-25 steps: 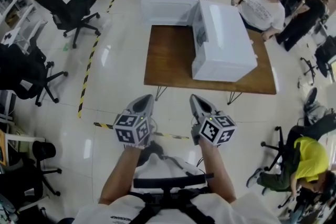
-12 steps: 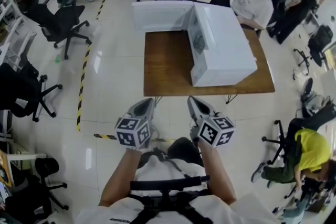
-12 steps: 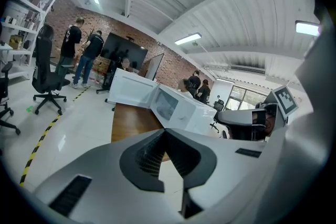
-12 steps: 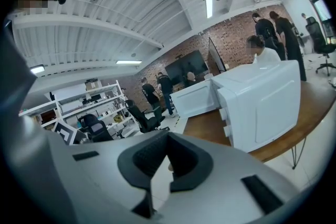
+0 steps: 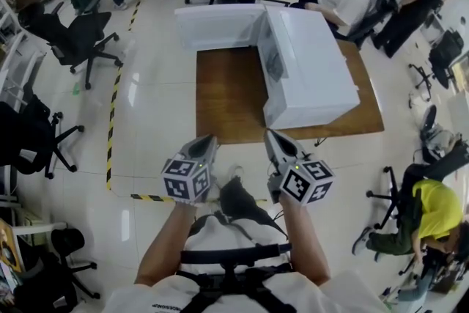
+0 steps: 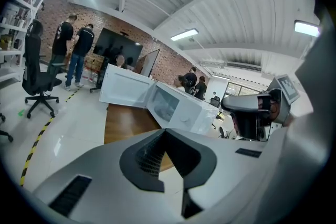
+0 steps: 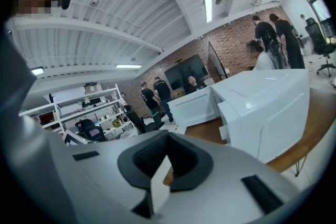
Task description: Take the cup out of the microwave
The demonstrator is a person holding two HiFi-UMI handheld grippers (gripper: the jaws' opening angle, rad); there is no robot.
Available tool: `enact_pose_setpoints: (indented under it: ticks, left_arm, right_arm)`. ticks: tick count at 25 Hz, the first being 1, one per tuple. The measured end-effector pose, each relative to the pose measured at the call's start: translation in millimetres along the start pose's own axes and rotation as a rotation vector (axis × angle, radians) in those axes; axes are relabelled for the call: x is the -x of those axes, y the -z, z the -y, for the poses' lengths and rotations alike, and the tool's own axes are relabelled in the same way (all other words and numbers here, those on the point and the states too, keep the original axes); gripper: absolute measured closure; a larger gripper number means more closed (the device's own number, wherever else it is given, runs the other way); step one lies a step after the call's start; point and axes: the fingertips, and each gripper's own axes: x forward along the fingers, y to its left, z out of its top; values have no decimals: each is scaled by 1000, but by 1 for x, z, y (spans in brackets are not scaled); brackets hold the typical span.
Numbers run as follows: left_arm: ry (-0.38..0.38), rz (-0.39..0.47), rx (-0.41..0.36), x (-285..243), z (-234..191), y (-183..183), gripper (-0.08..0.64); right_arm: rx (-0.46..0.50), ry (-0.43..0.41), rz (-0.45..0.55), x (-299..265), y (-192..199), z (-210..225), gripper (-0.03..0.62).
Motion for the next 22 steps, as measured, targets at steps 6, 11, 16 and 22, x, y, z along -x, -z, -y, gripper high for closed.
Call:
enact_pose_setpoints:
  ticks: [6, 11, 16, 22]
  left_arm:
    - [31, 7, -21, -43, -11, -28, 558]
    - [48, -6, -34, -80, -15, -45, 558]
    - [65, -4, -49, -108, -16, -64, 558]
    - [172, 36, -92, -171, -18, -83, 456]
  right_arm:
    - [26, 14, 5, -28, -29, 15, 588]
    - [31, 29, 3, -49, -44, 28, 588]
    - [44, 40, 3, -66, -63, 42, 588]
    - [37, 32, -6, -78, -76, 57, 588]
